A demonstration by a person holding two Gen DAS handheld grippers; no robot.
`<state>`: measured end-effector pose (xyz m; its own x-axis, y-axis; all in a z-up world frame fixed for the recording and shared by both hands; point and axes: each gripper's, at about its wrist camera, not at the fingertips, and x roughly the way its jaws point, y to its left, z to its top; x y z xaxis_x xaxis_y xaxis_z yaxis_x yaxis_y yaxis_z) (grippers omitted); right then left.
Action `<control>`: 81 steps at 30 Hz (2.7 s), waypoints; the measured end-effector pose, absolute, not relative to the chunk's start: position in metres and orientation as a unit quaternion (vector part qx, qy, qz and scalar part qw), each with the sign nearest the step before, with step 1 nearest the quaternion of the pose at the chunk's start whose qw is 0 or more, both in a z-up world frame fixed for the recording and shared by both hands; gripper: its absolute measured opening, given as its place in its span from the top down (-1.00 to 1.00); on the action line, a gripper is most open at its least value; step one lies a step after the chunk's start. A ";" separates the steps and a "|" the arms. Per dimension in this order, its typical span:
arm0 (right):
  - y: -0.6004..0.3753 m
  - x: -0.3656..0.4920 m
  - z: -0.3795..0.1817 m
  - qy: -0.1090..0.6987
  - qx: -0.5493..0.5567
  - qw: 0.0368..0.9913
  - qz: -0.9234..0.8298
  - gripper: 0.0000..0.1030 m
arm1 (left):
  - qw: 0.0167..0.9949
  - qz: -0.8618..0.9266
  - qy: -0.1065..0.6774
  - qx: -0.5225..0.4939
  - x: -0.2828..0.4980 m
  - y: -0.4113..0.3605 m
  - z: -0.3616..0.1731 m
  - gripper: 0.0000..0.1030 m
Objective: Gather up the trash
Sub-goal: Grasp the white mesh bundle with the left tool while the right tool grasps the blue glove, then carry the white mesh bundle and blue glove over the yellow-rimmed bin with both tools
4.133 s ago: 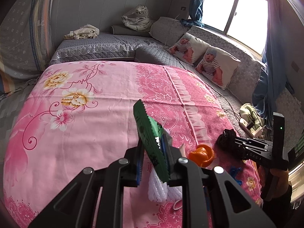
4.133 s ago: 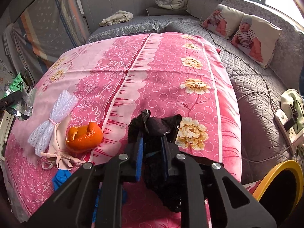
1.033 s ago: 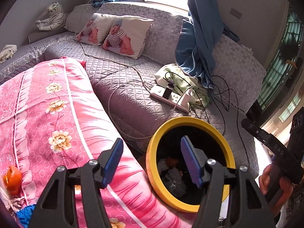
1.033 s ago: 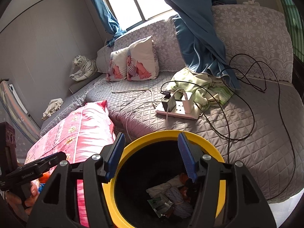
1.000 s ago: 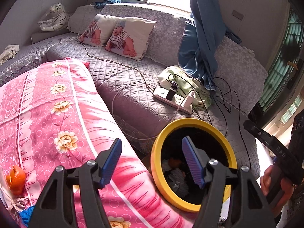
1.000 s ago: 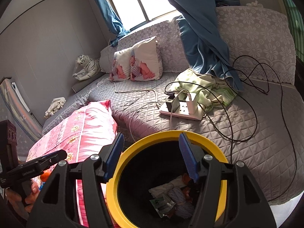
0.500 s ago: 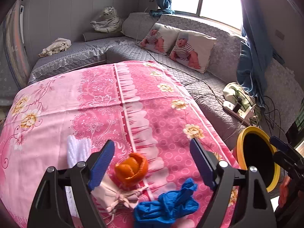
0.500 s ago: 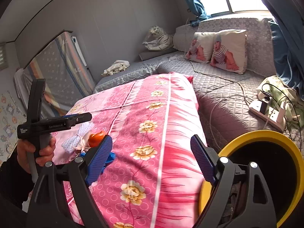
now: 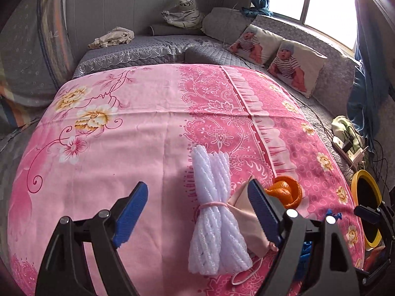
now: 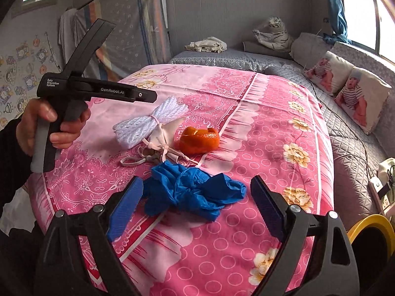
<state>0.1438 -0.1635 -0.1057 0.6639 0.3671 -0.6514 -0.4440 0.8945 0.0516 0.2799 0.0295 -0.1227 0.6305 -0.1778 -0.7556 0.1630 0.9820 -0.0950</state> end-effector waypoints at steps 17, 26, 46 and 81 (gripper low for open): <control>-0.148 0.175 -0.132 0.384 -0.059 0.895 0.219 -0.63 | 0.880 -0.097 0.465 -0.014 0.320 0.018 -0.159 -0.44; -0.156 0.188 -0.145 0.416 -0.030 0.884 0.213 -0.21 | 0.863 -0.100 0.494 -0.035 0.333 0.016 -0.174 0.40; -0.188 0.175 -0.128 0.401 0.058 0.893 0.196 0.40 | 0.894 -0.088 0.436 -0.055 0.286 0.040 -0.132 0.47; -0.277 0.123 -0.085 0.334 0.139 0.925 0.120 0.40 | 0.921 -0.157 0.355 -0.006 0.158 -0.038 -0.079 0.46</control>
<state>0.1235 -0.2772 -0.0852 0.7483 0.3151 -0.5837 -0.1289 0.9323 0.3379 0.1585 -0.0384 -0.0791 0.6980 -0.2938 -0.6530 0.2851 0.9506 -0.1229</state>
